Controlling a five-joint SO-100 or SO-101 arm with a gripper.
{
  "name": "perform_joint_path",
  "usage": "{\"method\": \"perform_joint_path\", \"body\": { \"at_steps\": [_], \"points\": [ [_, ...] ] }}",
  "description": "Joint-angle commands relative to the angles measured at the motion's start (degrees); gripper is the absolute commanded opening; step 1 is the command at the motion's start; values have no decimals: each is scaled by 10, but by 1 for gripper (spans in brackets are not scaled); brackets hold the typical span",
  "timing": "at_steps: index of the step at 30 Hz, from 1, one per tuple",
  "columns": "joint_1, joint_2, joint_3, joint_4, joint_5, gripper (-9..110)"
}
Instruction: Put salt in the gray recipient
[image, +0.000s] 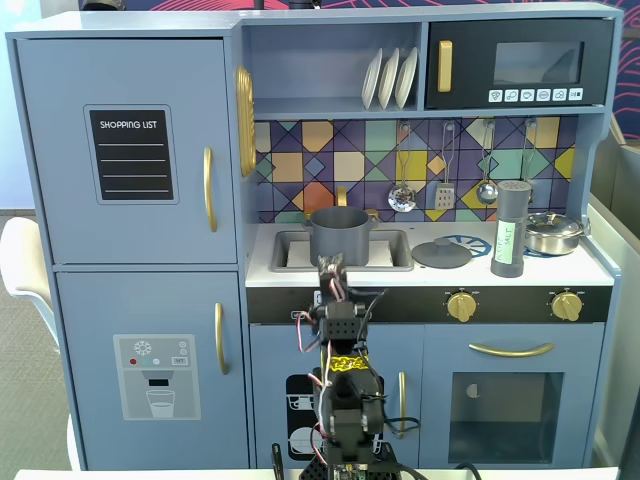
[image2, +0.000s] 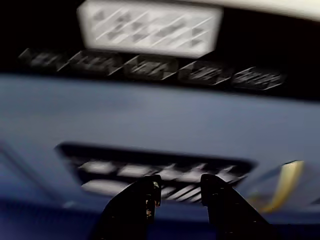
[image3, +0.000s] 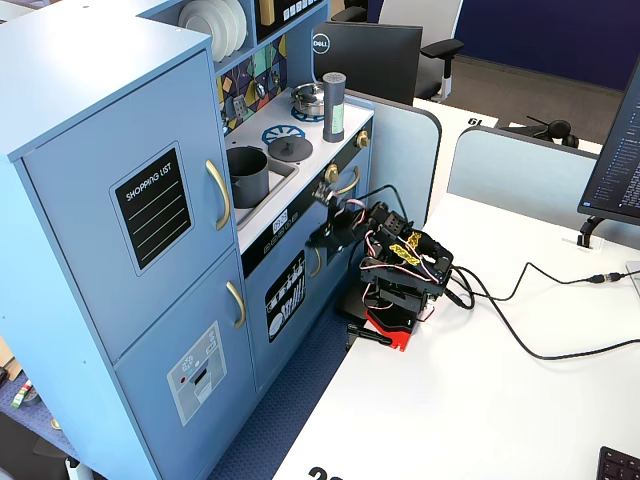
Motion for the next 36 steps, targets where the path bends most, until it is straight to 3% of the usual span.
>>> {"method": "perform_joint_path", "body": {
  "at_steps": [1,8,14,18,36],
  "points": [
    [-43,14,62,2,33,0],
    [-21,15,167,-3,-3,0],
    [13,16,167,72,-39,4],
    [18,16,167,103,4,4],
    [30,16,167,108,-15,5]
  ]
}}
